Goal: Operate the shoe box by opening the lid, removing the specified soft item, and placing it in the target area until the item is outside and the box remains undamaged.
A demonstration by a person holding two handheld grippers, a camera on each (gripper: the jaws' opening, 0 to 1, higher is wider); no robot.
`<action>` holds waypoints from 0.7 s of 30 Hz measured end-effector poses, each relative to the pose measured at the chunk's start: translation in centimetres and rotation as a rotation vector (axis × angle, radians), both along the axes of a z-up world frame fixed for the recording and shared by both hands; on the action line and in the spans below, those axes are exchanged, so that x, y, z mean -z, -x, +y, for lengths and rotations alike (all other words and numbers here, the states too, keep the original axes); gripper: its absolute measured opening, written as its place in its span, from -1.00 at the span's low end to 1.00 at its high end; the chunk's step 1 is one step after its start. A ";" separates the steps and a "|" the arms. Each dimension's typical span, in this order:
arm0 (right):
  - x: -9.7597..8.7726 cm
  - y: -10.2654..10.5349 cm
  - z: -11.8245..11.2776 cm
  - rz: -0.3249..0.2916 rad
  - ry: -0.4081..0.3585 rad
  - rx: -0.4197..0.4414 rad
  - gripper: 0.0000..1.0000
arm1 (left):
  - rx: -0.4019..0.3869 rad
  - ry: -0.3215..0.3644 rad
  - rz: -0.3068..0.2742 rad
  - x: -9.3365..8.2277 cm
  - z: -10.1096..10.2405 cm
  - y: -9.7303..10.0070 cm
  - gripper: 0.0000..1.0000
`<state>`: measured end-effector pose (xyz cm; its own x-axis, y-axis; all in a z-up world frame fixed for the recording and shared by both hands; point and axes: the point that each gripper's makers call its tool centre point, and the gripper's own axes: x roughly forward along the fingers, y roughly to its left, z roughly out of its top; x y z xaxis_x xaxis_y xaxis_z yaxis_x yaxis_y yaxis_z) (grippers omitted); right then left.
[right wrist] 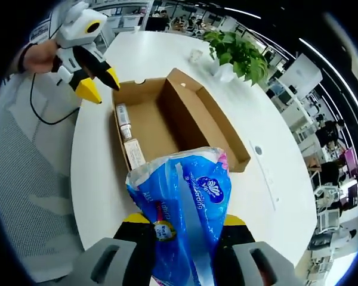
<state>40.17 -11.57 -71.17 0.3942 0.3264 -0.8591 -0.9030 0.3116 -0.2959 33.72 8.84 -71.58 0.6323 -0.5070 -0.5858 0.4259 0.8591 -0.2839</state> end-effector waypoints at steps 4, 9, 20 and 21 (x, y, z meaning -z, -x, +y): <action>0.4 0.3 -1.2 0.004 0.010 0.012 -0.32 | -0.004 -0.004 0.001 0.1 0.2 -0.1 -0.29; 0.8 0.6 -2.8 0.030 -0.016 0.066 -0.31 | -0.004 -0.008 0.003 0.2 0.3 -0.1 -0.29; 1.3 1.1 -6.5 0.039 -0.016 0.125 -0.31 | 0.016 -0.017 0.015 0.5 -0.2 0.2 -0.29; 1.4 1.2 -6.8 0.040 -0.013 0.129 -0.31 | 0.018 -0.018 0.015 0.5 -0.2 0.3 -0.29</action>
